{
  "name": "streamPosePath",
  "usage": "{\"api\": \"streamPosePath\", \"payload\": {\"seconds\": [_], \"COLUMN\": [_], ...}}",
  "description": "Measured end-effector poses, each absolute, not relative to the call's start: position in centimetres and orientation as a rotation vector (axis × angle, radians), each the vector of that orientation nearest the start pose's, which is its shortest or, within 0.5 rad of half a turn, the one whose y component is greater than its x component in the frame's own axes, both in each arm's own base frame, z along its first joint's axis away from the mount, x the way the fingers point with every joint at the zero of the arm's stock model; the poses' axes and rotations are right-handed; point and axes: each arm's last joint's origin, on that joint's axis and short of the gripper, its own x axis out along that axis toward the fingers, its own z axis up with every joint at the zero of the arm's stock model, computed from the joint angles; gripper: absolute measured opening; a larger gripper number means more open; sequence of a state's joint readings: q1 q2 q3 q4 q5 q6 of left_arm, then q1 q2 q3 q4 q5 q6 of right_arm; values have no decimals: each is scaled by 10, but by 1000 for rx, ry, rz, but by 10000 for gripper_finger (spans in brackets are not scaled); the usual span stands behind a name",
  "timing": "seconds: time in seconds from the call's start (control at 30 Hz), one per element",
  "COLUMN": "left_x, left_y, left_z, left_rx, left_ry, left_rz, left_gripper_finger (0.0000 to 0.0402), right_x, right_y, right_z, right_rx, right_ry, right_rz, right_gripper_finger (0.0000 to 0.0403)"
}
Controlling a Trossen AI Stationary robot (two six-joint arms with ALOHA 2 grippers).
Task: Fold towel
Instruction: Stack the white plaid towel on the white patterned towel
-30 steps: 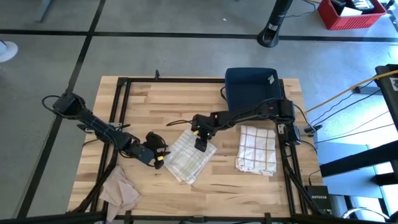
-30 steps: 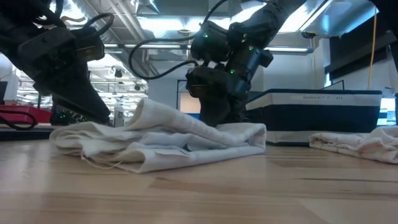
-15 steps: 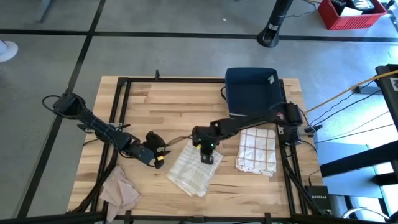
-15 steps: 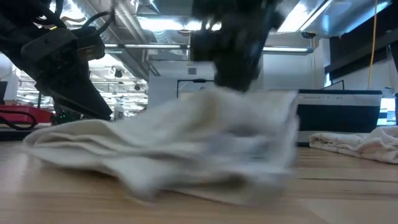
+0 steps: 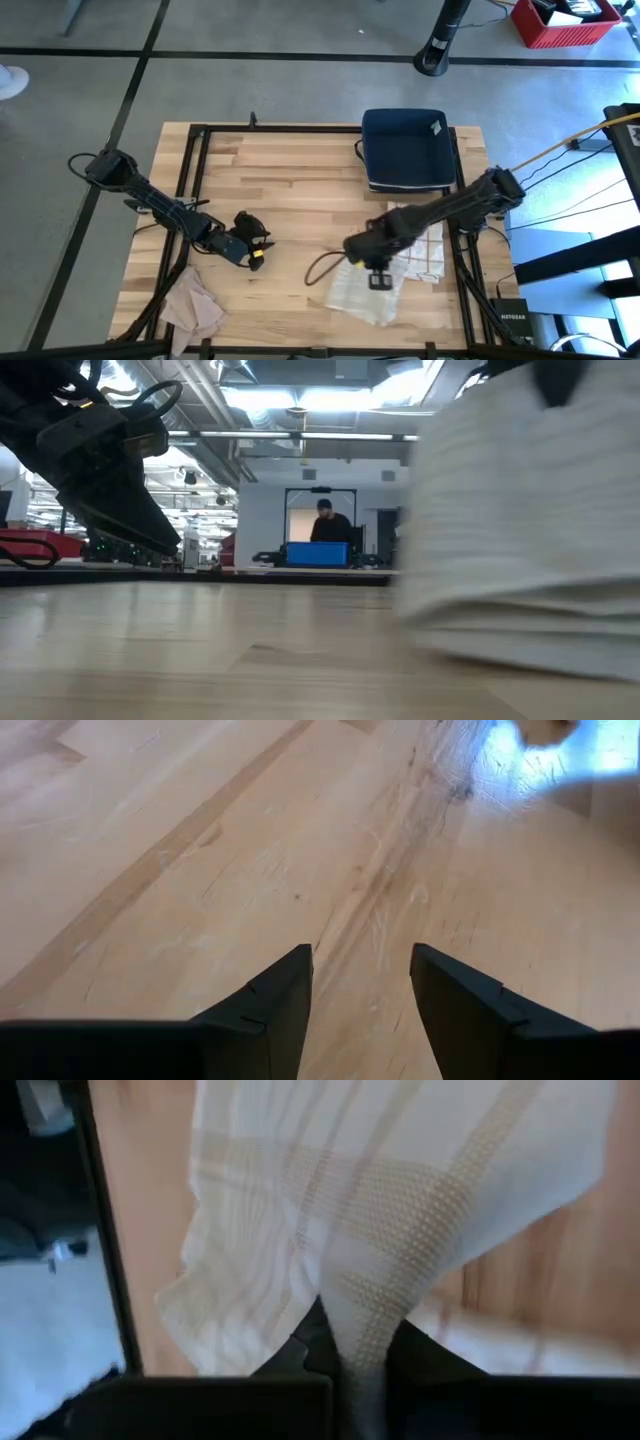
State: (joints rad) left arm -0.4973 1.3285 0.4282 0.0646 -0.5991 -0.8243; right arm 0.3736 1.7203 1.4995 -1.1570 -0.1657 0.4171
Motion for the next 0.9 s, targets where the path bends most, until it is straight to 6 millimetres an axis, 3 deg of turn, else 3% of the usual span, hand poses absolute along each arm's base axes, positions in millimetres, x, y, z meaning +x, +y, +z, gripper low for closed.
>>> {"api": "streamPosePath", "payload": {"seconds": [0.17, 0.37, 0.6, 0.73, 0.9], "left_x": [199, 199, 199, 199, 199], "left_y": [-89, -89, -89, -89, -89], "left_z": [137, 137, 137, 137, 137], "left_rx": [-359, -366, -367, -367, -367], "left_ry": [613, 611, 611, 611, 611], "left_rz": [374, 376, 376, 376, 376], "left_gripper_finger": [164, 164, 164, 164, 164], "right_x": [271, 237, 217, 208, 204], "right_y": [129, 116, 94, 80, 59], "right_z": [296, 319, 330, 316, 283], "right_rx": [189, 138, 94, 83, -4], "right_ry": [1530, 1599, 1591, 1635, 1733], "right_rz": [113, 46, 3, -22, -80], "right_gripper_finger": [27, 27, 27, 27, 27]}}
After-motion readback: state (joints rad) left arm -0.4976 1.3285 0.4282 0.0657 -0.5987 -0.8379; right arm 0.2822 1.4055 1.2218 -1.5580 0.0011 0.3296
